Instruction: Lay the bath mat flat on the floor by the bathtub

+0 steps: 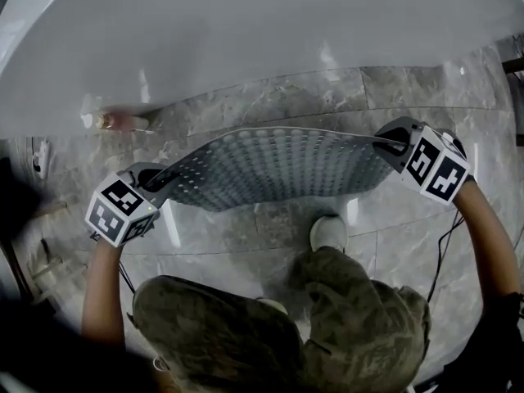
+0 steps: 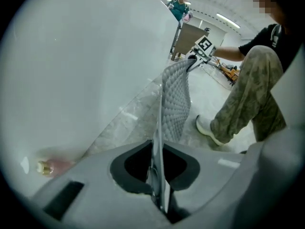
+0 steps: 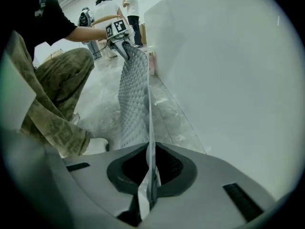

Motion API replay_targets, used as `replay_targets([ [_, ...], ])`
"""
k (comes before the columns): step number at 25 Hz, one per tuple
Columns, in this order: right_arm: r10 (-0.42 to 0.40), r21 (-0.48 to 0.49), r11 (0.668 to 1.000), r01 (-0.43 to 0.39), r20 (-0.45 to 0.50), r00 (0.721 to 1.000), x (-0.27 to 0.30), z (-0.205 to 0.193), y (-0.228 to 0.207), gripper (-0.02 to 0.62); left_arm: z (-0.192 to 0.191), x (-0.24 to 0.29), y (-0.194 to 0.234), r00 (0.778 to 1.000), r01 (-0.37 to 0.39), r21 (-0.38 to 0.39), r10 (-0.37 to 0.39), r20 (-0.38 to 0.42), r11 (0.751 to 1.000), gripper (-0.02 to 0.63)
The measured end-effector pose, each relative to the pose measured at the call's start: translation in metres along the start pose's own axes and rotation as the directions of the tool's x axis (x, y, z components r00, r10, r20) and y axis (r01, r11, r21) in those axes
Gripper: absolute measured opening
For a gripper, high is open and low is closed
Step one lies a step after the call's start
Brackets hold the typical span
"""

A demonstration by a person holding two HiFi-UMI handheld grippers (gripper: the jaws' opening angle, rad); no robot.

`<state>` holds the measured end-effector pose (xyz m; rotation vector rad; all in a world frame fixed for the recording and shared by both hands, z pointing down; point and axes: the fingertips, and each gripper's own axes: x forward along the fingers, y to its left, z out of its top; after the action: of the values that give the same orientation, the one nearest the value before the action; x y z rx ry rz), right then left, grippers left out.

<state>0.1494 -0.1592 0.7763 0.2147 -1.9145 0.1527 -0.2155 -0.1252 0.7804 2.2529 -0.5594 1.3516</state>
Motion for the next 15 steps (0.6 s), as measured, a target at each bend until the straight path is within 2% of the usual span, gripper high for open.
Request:
replay_targets([
  [4, -0.076, -0.064, 0.995, 0.074, -0.02, 0.997, 0.032, -0.004, -0.021, 0.025, 0.002, 0.027, 0.029, 0.997, -0.073, 0.019, 0.073, 0.012, 0.997, 0.031],
  [8, -0.115, -0.04, 0.993, 0.114, -0.018, 0.993, 0.073, -0.018, -0.036, 0.025, -0.004, 0.062, 0.051, 0.997, -0.073, -0.026, 0.073, 0.01, 0.997, 0.031],
  [12, -0.179, -0.016, 0.984, 0.179, -0.005, 0.984, 0.107, -0.021, -0.051, 0.025, -0.026, 0.099, 0.067, 0.996, -0.082, -0.061, 0.079, -0.053, 0.995, 0.032],
  [15, -0.219, -0.028, 0.975, 0.219, -0.008, 0.976, 0.127, -0.019, -0.069, 0.026, -0.029, 0.114, 0.08, 0.994, -0.099, -0.103, 0.093, -0.063, 0.99, 0.032],
])
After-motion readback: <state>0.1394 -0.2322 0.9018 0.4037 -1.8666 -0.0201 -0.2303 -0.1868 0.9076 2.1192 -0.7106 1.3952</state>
